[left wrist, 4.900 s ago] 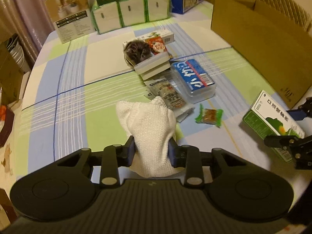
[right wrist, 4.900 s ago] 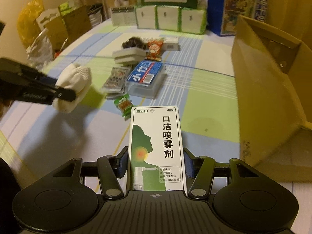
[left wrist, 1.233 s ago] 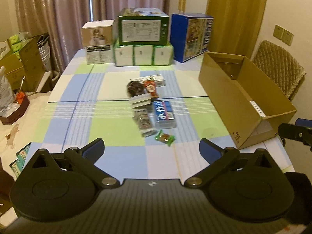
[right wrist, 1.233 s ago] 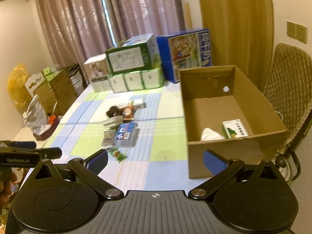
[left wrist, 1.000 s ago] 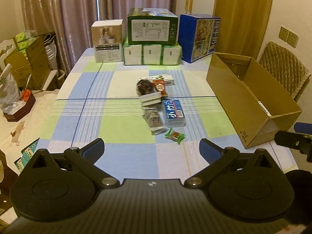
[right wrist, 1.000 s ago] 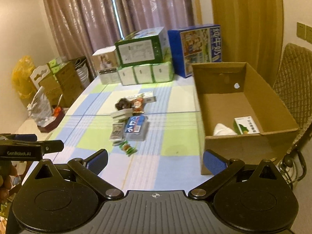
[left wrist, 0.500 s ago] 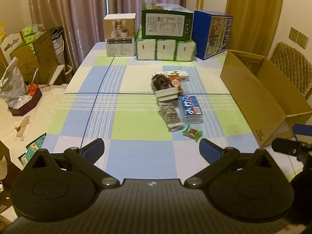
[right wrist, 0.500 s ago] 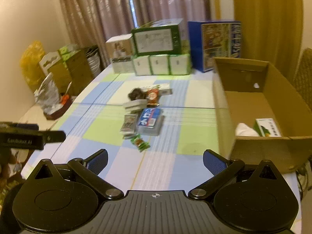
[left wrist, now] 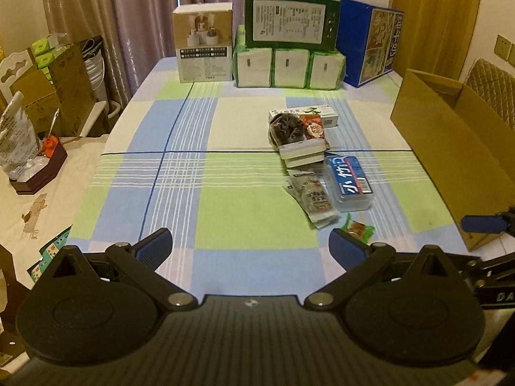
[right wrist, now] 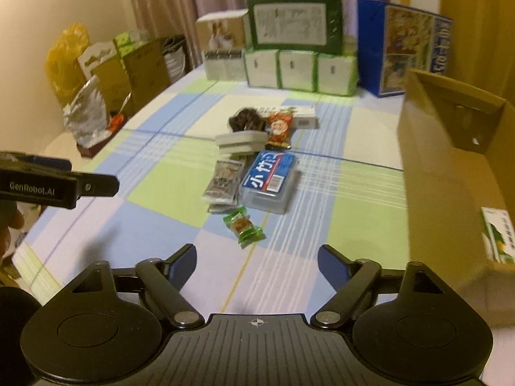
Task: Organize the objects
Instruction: 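Return both tools to the table items, then grasp the green candy with the right gripper while the left grasps the snack packet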
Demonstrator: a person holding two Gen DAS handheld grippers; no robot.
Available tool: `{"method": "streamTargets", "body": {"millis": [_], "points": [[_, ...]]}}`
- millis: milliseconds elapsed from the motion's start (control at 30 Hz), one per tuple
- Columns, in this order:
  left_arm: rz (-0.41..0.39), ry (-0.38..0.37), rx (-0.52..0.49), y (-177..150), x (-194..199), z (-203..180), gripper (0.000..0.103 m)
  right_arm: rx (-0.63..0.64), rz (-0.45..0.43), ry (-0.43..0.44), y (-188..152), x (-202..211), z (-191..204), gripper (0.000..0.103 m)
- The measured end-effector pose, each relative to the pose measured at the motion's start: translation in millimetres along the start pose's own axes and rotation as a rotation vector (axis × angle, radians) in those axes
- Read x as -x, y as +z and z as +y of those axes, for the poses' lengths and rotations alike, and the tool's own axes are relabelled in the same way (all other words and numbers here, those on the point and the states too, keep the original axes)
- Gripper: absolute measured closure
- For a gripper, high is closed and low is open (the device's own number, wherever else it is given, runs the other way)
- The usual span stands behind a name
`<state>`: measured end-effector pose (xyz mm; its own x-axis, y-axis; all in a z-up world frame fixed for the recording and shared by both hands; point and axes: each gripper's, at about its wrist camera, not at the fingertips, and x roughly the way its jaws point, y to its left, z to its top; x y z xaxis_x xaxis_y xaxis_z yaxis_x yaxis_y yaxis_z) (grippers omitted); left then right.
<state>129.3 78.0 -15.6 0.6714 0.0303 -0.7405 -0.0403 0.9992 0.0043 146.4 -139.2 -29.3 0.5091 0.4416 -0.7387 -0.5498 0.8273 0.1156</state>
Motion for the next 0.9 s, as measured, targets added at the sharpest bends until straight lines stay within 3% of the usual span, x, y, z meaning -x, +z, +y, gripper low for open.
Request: {"method": "streamTargets", "body": {"millis": [400, 900], "points": [[0.046, -0.005, -0.003, 7.1, -49.1, 7.6, 0.001, 0.066, 0.077, 0.009, 15.6, -68.9, 1.2, 0.038], [0.06, -0.015, 0.016, 7.8, -71.9, 16.7, 0.001, 0.119, 0.098, 0.044, 12.6, -106.7, 6.6, 0.058]]}}
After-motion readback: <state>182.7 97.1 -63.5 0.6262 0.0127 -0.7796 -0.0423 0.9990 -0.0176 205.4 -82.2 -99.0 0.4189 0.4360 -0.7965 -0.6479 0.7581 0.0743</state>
